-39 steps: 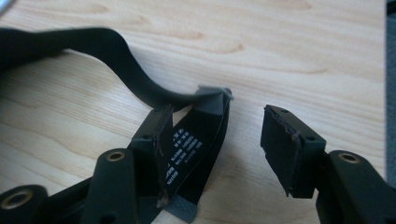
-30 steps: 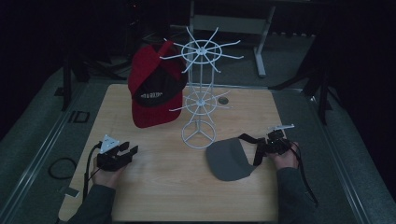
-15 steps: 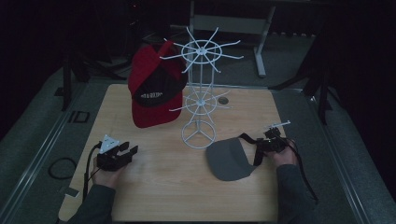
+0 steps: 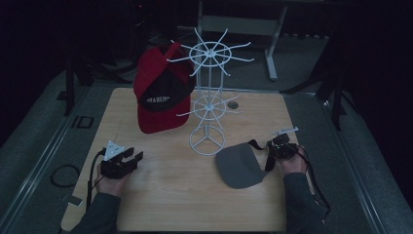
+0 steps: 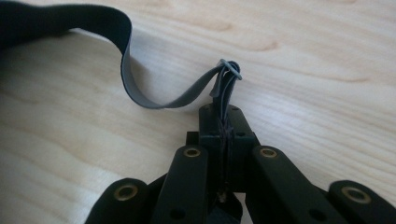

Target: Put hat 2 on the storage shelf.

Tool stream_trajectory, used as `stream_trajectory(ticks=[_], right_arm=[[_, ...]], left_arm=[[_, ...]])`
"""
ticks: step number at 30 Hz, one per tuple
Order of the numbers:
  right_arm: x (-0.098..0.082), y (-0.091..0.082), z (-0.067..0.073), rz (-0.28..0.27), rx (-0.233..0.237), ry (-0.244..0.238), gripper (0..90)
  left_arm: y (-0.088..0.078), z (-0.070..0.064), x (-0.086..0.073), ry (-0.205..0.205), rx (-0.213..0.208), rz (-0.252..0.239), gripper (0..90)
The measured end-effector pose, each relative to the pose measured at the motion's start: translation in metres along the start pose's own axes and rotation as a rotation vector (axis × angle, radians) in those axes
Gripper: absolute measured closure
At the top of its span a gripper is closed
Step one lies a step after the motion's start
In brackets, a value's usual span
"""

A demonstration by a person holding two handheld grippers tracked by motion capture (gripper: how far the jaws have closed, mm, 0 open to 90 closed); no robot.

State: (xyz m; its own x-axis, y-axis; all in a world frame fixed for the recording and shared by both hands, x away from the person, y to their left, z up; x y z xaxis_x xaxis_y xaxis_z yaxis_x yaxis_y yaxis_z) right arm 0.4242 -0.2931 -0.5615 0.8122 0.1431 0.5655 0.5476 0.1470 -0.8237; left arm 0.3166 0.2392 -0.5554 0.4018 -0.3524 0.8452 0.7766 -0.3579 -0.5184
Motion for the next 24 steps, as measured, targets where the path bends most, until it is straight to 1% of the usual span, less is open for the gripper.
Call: stream_trajectory(ticks=[2, 3, 4, 5, 8, 9, 10, 11, 12, 14, 15, 17, 18, 24], right_arm=[[0.001, -0.003, 0.0, -0.035, -0.016, 0.005, 88.4], [0.001, -0.003, 0.0, -0.035, -0.016, 0.005, 88.4], [0.002, -0.004, 0.0, -0.053, -0.023, 0.005, 88.4], [0.005, -0.01, 0.001, -0.1, -0.032, 0.007, 88.4], [0.008, -0.016, 0.002, -0.156, -0.041, 0.006, 88.5], [0.008, -0.016, 0.002, -0.156, -0.041, 0.006, 88.5], [0.008, -0.018, 0.002, -0.174, -0.044, 0.006, 88.4], [0.009, -0.021, 0.003, -0.202, -0.047, 0.006, 88.5], [0.009, -0.022, 0.003, -0.216, -0.049, 0.006, 88.5], [0.01, -0.026, 0.004, -0.247, -0.045, 0.01, 88.5], [0.01, -0.026, 0.004, -0.247, -0.045, 0.01, 88.5], [0.012, -0.032, 0.006, -0.291, -0.043, 0.005, 88.5], [0.013, -0.033, 0.007, -0.303, -0.043, 0.007, 88.5], [0.019, -0.046, 0.013, -0.377, -0.016, 0.004, 88.5]], left_arm=[[0.0, 0.0, 0.0, 0.002, 0.004, -0.002, 55.9], [0.0, 0.0, 0.0, 0.002, 0.004, -0.002, 55.9], [0.0, 0.0, 0.0, 0.002, 0.004, -0.002, 55.9], [0.0, 0.0, 0.0, 0.002, 0.004, -0.002, 55.9], [-0.001, 0.0, 0.0, -0.001, 0.008, -0.003, 55.9], [-0.001, 0.0, 0.0, -0.001, 0.008, -0.003, 55.9], [-0.001, 0.0, 0.0, 0.0, 0.009, -0.003, 55.9], [-0.001, 0.0, 0.0, 0.001, 0.01, -0.003, 55.9], [-0.001, 0.0, 0.0, 0.001, 0.01, -0.004, 55.9], [0.0, -0.001, 0.0, 0.004, 0.008, -0.001, 55.9], [0.0, -0.001, 0.0, 0.004, 0.008, -0.001, 55.9], [0.0, -0.001, 0.0, 0.004, 0.008, -0.002, 55.9], [0.0, -0.001, 0.0, 0.005, 0.009, -0.002, 55.9], [0.0, -0.001, 0.0, 0.007, 0.013, -0.004, 55.9]])
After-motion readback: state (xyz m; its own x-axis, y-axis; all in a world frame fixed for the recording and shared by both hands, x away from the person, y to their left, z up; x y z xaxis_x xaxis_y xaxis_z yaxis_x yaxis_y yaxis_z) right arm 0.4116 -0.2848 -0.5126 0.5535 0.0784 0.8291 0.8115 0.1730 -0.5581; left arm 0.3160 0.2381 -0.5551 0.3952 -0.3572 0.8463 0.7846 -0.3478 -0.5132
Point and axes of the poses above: each handheld gripper's, and its own axes: y roughly forward along the jaws, x roughly out of its top, z roughly to its left, the point moved 3 cm from there along y, roughly forward along the jaws, and after that the axes turned 14 degrees about y, right-handed, at the moved point
